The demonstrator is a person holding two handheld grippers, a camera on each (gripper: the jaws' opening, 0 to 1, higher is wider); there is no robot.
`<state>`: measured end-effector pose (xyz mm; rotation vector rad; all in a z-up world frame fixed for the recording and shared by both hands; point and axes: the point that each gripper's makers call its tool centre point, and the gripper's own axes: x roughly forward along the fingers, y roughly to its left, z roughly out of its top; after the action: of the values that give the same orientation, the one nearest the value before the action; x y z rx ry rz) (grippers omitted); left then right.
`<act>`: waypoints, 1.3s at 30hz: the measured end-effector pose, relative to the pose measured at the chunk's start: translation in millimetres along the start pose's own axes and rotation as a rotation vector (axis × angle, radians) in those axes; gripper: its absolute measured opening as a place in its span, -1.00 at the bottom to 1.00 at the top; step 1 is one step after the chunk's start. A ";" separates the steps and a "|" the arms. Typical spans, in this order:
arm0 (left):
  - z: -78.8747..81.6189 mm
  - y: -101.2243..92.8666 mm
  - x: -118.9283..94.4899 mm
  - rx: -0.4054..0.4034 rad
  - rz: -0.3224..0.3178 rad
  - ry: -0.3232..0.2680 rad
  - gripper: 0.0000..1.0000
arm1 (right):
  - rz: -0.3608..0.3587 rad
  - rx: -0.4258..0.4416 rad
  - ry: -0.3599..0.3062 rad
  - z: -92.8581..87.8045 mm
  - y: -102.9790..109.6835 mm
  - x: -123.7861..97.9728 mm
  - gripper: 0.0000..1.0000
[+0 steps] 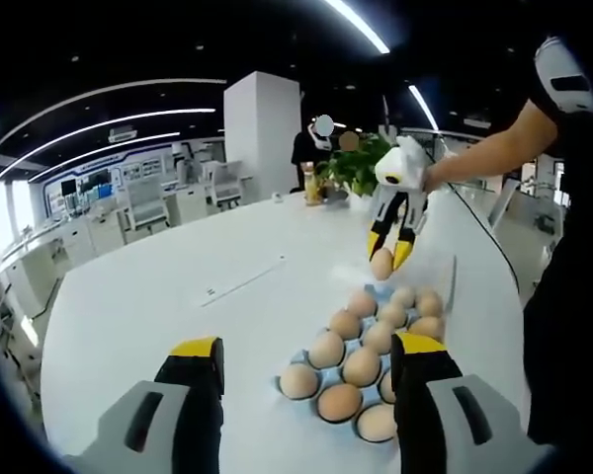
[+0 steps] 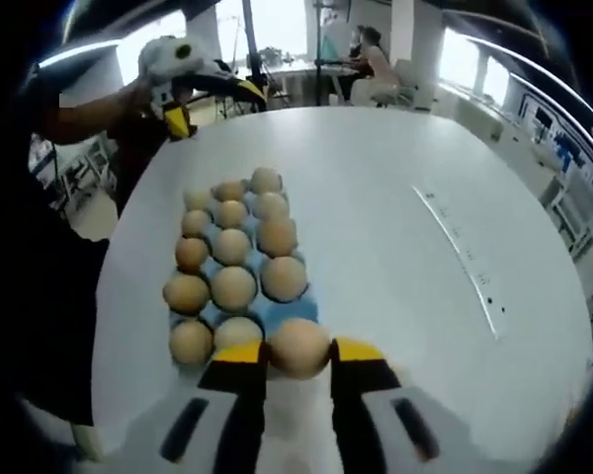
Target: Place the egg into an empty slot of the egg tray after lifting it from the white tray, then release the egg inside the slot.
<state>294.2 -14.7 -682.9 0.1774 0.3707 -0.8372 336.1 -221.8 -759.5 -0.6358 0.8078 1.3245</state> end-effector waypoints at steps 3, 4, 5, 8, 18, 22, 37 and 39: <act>-0.4 0.8 -0.7 0.000 0.002 0.001 0.39 | 0.009 -0.002 0.005 0.9 0.3 5.3 -0.51; -0.2 0.9 -0.9 0.000 0.003 0.000 0.39 | 0.014 -0.001 0.004 1.3 0.5 6.7 -0.51; -0.2 1.2 -1.0 -0.001 0.004 -0.001 0.39 | 0.015 0.001 0.005 1.4 0.2 8.3 -0.51; -1.2 1.2 -1.2 -0.001 0.004 0.003 0.39 | 0.021 0.006 0.015 -0.2 -0.2 14.7 -0.51; -3.2 1.3 -2.7 -0.007 0.007 0.006 0.39 | 0.039 -0.013 0.044 -3.0 1.7 28.6 -0.51; -3.4 0.0 -2.0 -0.006 0.004 0.007 0.39 | 0.044 -0.017 0.055 -4.5 2.4 31.8 -0.51; -3.0 -0.6 -0.9 -0.007 0.001 0.007 0.38 | 0.061 -0.072 0.099 -7.1 4.9 41.3 -0.51; -3.2 -0.7 -0.8 -0.007 0.001 0.008 0.38 | 0.060 -0.078 0.101 -7.6 4.7 41.8 -0.51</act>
<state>292.4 -13.6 -685.5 0.1742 0.3808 -0.8348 332.6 -202.7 -797.6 -0.7497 0.8655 1.3930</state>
